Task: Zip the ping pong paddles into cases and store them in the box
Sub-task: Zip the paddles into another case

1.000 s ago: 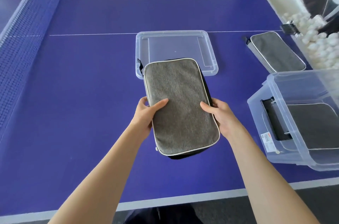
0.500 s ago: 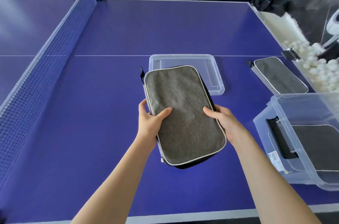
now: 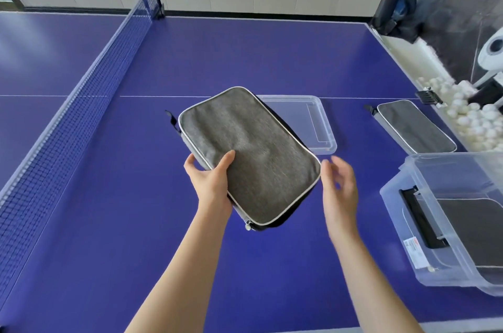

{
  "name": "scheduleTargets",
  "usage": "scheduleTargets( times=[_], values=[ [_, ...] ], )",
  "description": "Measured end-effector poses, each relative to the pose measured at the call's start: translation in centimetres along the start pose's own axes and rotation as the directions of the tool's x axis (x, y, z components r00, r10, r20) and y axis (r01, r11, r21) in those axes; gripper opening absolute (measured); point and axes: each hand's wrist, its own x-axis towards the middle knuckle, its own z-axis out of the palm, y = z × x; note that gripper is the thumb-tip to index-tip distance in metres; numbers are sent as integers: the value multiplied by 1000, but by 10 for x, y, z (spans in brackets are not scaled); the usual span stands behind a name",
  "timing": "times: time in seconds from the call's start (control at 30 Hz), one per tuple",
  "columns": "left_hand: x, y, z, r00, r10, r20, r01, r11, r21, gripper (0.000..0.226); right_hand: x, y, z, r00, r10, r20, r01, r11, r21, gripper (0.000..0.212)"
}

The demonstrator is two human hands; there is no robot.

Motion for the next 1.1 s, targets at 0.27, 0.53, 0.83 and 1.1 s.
scheduleTargets(
  times=[0.27, 0.53, 0.83, 1.1],
  values=[
    [7, 21, 16, 993, 7, -115, -29, 982, -188, 75, -102, 42, 47, 940, -341, 18, 331, 897, -292, 31],
    [15, 30, 19, 980, 35, -198, -89, 959, -270, 75, -84, 21, 81, 879, -475, -22, 387, 741, -550, 39],
    [19, 38, 13, 970, 30, -242, -104, 947, -303, 71, -76, 15, 83, 656, -746, 116, 619, 444, -648, 26],
    [17, 51, 6, 971, 42, -237, -108, 955, -275, 68, -78, 3, 74, 567, -800, 196, 696, 338, -634, 25]
  ],
)
